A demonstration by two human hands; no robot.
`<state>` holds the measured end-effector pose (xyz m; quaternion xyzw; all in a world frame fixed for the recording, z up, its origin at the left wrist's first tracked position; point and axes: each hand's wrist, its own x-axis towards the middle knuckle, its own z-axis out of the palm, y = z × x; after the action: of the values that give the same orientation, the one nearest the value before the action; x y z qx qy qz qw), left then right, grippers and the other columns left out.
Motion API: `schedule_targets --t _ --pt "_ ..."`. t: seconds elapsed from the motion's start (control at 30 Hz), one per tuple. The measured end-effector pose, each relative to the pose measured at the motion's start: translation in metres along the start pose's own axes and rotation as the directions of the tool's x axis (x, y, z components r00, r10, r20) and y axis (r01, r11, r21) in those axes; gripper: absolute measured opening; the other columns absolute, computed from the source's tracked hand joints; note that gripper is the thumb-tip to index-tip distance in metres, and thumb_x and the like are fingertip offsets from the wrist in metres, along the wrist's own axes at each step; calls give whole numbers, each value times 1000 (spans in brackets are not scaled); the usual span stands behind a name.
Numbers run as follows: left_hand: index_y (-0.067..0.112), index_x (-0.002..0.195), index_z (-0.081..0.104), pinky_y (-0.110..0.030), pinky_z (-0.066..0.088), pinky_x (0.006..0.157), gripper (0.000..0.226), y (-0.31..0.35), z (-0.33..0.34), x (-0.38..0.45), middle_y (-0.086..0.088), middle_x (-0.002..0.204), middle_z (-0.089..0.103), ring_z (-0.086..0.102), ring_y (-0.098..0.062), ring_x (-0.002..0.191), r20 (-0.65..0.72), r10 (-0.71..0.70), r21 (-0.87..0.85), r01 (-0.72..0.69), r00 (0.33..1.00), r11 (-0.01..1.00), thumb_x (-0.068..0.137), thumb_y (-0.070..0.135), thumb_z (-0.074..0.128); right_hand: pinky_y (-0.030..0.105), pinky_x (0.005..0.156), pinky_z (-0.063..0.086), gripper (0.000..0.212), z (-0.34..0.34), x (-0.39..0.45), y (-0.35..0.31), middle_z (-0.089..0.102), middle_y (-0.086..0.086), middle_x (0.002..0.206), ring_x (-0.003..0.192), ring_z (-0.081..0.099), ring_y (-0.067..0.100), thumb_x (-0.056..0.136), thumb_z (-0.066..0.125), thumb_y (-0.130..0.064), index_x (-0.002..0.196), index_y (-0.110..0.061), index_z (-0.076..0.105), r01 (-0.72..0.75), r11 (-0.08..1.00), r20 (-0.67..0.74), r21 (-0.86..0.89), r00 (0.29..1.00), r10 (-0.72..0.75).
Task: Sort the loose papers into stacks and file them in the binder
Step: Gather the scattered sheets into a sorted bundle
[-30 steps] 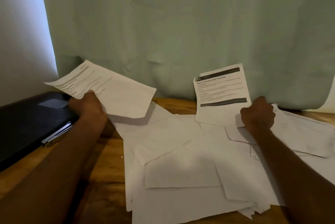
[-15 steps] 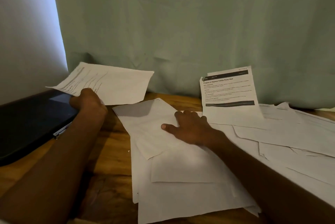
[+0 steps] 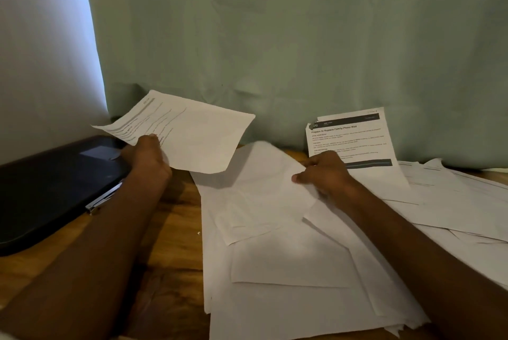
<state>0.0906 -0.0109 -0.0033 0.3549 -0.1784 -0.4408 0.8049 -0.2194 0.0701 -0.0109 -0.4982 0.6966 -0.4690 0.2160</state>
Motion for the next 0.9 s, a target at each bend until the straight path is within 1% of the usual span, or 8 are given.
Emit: schedule_targets --t 0.13,0.2,0.3,0.4,0.57,0.7,0.8,0.9 --pt "5 133 60 -17 55 57 36 -2 -1 4 1 107 68 69 -18 101 49 28 106 -34 998 994 97 2 61 40 90 58 43 -16 -7 -18 75 -3 99 92 72 22 69 85 -13 110 -19 76 261 962 -372 76 903 -215" --pt "7 135 58 -19 55 62 37 -3 1 0 -1 116 65 64 -14 96 93 62 179 -78 994 981 98 2 59 41 86 54 45 -25 -16 -33 70 -3 108 94 67 21 83 74 -9 126 -22 68 523 824 -505 -219 662 -554" --pt "11 137 56 -27 55 83 38 -8 10 -11 -5 126 65 64 -17 105 209 102 233 -150 973 961 100 4 59 46 73 46 54 -12 -35 -50 65 5 114 91 62 30 82 65 -4 133 -21 61 621 409 -257 -668 324 -911" --pt "16 135 57 -36 56 84 31 -12 22 -25 -4 123 69 67 -19 104 330 35 258 -126 943 958 104 14 55 40 66 47 65 25 -52 -51 65 8 117 88 62 32 68 80 -1 127 -19 61 640 204 23 -741 328 -945" --pt "26 115 67 -45 61 83 18 -18 28 -50 1 107 78 76 -23 95 491 -73 237 -52 868 970 104 35 55 39 63 60 73 59 -63 -33 67 11 122 95 67 29 59 93 -3 125 -14 64 732 176 241 -658 426 -872" --pt "27 115 68 -47 61 87 24 -25 25 -50 1 116 76 73 -24 106 577 -30 240 -134 816 961 91 25 74 40 69 63 73 75 -69 -25 71 11 120 97 71 29 53 101 -21 118 -18 69 739 103 338 -666 422 -841" --pt "28 105 68 -40 63 81 26 -30 24 -46 5 108 76 72 -22 104 538 -18 241 -133 843 961 90 8 74 41 73 62 78 81 -67 -26 70 9 124 101 72 29 55 100 -27 125 -21 67 747 107 373 -656 444 -815" --pt "25 107 69 -46 63 82 27 -28 22 -43 1 107 77 73 -26 104 535 -42 200 -78 844 977 90 5 74 41 95 56 60 74 -65 -28 62 0 141 121 64 22 89 71 -51 141 -26 56 806 264 286 -530 463 -839"
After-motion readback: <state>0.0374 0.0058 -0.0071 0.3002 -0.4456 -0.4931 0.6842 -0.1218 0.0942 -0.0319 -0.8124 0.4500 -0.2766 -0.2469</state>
